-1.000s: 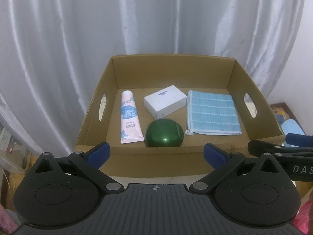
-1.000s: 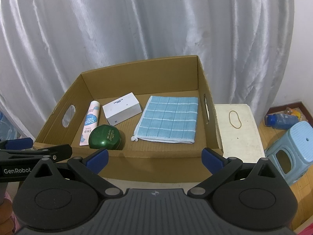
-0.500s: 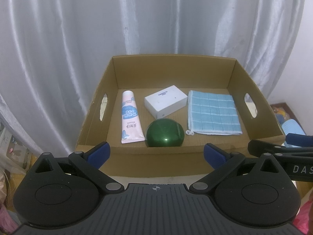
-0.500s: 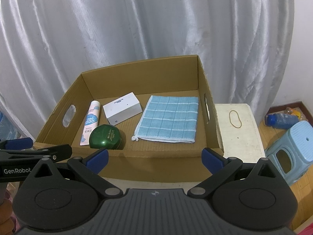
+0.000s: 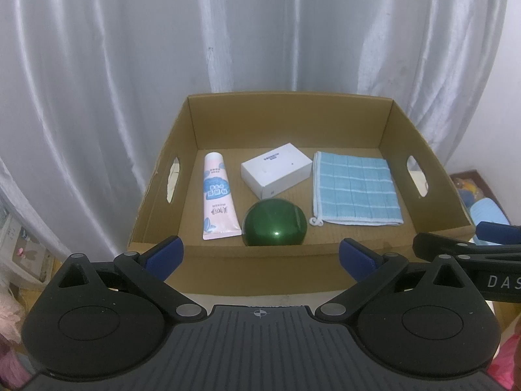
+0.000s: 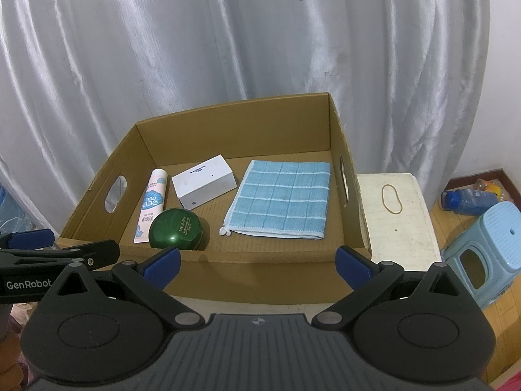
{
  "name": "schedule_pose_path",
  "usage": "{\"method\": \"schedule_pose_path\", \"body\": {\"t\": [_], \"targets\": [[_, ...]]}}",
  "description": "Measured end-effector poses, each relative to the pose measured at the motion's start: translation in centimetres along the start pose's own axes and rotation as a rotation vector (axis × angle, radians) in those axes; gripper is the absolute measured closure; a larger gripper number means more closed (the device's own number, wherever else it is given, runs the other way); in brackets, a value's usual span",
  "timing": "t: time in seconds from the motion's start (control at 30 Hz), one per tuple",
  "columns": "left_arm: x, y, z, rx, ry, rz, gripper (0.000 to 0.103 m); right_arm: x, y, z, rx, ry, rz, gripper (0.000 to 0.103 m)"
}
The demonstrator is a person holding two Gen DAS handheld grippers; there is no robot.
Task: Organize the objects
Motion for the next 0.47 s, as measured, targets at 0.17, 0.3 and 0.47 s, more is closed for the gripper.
{"method": "schedule_pose_path", "body": {"t": [0.17, 0.3, 0.47], "targets": [[0.00, -0.01, -0.01, -0.001, -0.001, -0.001, 0.001, 0.02, -0.01, -0.03, 0.001, -0.003, 0.001, 0.000], [0.00, -0.03, -0.05, 0.000, -0.001, -0.002, 0.001, 0.03, -0.01, -0.03, 0.000, -0.003, 0.000, 0.000], [-0.01, 0.00, -0.05, 0.004, 0.003, -0.001, 0.001, 0.03, -0.03, -0.04, 0.000, -0.004, 0.000, 0.000]]}}
Point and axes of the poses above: each gripper's, at about its wrist camera, not at the fingertips, and x roughly against the way its jaws point, y to its left, z to its underside, the point moved 10 cm from there along -x, roughly the way its jaws point, and after that the axes turned 3 degrees about -z, right-handed, at the moved point
